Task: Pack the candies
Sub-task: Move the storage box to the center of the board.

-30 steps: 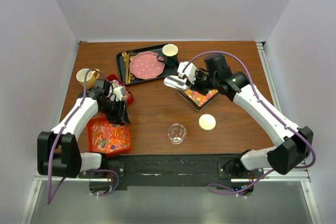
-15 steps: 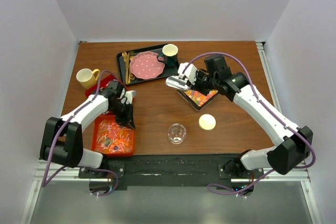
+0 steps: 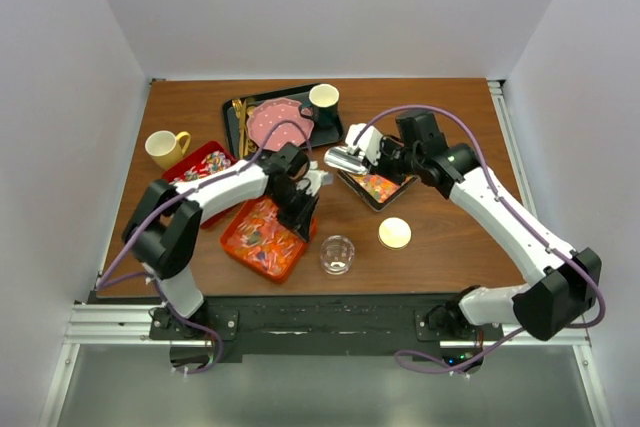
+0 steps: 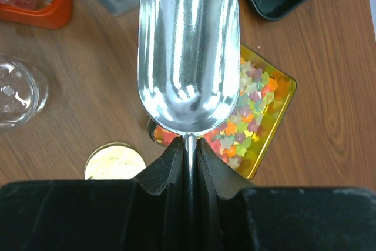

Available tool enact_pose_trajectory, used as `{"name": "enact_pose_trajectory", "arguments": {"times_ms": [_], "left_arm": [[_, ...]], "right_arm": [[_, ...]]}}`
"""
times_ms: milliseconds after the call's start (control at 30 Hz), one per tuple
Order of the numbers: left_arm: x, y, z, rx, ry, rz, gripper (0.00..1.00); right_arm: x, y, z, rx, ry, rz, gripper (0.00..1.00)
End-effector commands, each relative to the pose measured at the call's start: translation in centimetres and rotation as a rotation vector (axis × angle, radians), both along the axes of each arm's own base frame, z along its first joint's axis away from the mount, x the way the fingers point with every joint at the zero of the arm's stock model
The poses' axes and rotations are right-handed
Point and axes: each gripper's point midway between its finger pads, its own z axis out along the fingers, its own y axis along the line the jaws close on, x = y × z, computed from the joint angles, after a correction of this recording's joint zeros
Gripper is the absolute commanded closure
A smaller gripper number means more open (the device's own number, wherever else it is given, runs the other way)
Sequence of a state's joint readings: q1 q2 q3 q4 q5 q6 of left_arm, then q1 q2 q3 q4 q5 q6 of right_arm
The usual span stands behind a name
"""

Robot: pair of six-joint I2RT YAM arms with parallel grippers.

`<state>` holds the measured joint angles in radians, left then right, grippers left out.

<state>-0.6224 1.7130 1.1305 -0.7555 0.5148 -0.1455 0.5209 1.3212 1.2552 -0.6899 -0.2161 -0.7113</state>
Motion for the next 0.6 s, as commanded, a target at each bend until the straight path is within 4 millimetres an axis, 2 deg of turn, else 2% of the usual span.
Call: {"name": "enact_pose_trajectory", "arguments": {"times_ms": [0, 33, 67, 100, 133, 167, 233, 467, 567], "left_arm": [[4.0, -3.1, 1.9, -0.095, -0.13, -0.122, 1.0], [3.8, -3.5, 1.2, -0.078, -0.104, -0.143, 1.0], [5.1, -4.5, 2.1, -0.101, -0.158, -0.187, 1.0], [5.5, -4.9, 2.2, -0.104, -0.17, -0.212, 1.0], [5.3, -5.2, 1.3, -0.086, -0.153, -0.255, 1.0], [6.5, -5.9, 2.0, -0.094, -0.206, -0.306, 1.0], [6.7, -5.4, 0.6, -0.037, -0.164, -0.338, 1.0], [9.0, -4.9, 1.1, -0.007, -0.317, -0.55, 1.0], [9.0, -4.7, 1.7, -0.036, -0.381, -0.672, 1.0]], "right_arm": [[0.6, -1.1, 1.7, 0.016, -0.077, -0.033, 1.0], [0.7, -1.2, 1.7, 0.018, -0.082, -0.035, 1.0], [0.8, -1.4, 1.7, 0.021, -0.083, -0.04, 1.0], [1.0, -1.7, 1.7, 0.026, -0.084, -0.05, 1.0], [1.2, -1.8, 1.5, 0.026, -0.076, -0.055, 1.0], [1.3, -1.9, 1.4, 0.029, -0.066, -0.064, 1.0], [1.8, -2.3, 1.6, 0.043, -0.058, -0.079, 1.0], [4.1, -3.8, 1.4, 0.059, -0.04, -0.148, 1.0], [4.9, -4.2, 1.5, 0.063, -0.034, -0.171, 1.0]]}}
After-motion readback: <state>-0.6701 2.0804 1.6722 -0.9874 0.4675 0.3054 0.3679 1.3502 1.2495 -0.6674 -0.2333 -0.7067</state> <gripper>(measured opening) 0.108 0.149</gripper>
